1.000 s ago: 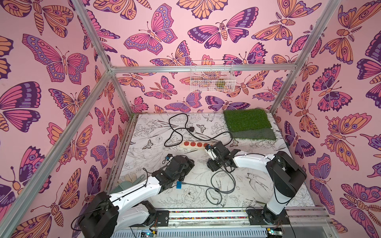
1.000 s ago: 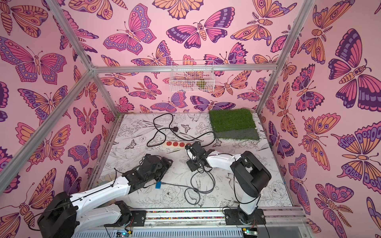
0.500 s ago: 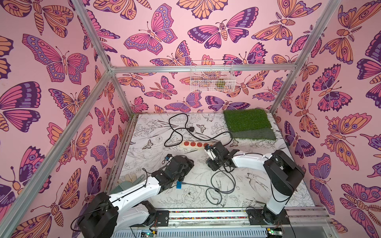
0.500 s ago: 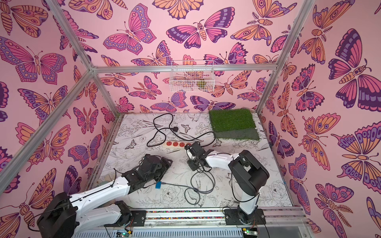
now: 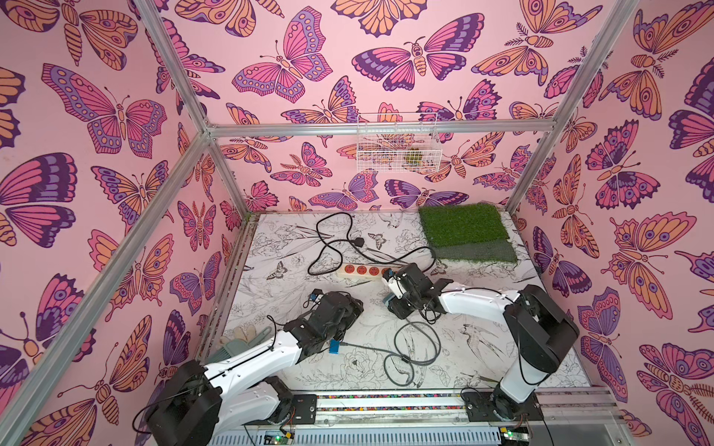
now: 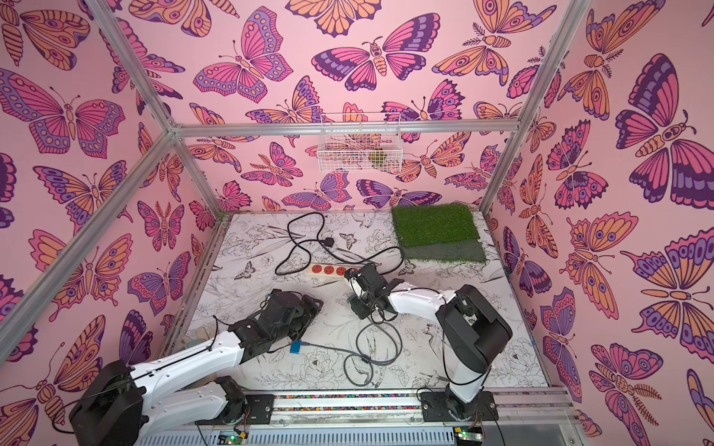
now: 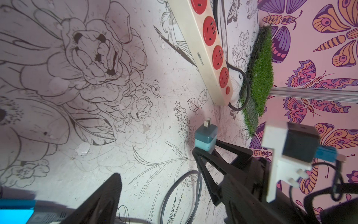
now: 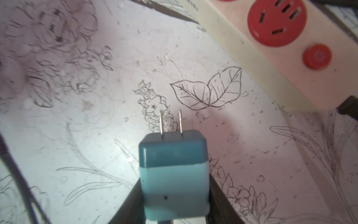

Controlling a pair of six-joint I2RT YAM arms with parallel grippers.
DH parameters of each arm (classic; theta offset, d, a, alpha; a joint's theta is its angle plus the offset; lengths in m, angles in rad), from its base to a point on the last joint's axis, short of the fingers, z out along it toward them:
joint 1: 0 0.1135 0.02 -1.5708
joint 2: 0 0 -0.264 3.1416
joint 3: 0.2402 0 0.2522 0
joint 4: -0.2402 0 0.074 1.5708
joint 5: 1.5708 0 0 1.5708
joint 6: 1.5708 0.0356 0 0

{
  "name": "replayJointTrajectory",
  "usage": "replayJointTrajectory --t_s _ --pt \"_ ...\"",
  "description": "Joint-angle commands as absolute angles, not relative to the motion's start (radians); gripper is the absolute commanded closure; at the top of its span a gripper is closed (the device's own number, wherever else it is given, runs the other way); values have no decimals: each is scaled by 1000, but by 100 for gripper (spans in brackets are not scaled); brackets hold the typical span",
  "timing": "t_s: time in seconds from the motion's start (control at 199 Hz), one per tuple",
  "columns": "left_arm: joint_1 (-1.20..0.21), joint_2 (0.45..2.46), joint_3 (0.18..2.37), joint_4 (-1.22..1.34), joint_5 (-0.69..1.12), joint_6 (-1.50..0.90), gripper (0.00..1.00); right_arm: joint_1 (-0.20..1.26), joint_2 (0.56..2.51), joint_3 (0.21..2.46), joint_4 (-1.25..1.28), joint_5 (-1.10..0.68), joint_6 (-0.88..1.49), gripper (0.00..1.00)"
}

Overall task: Charge mp3
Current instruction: Pick up the plug from the center of the board.

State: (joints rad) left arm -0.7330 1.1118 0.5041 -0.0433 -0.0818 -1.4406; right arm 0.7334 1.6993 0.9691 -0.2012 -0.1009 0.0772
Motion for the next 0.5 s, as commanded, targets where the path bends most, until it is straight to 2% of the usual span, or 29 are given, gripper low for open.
replayJointTrajectory --t_s 0.0,0.211,0.496 --pt "-727 1114 483 -21 -75 -1430 17 733 1638 985 -206 -205 71 93" --pt "-727 1109 483 4 -62 -1448 17 734 1624 1006 -231 -345 51 99" --pt "-727 1114 462 134 -34 -1451 17 734 1640 1024 -240 -543 32 100"
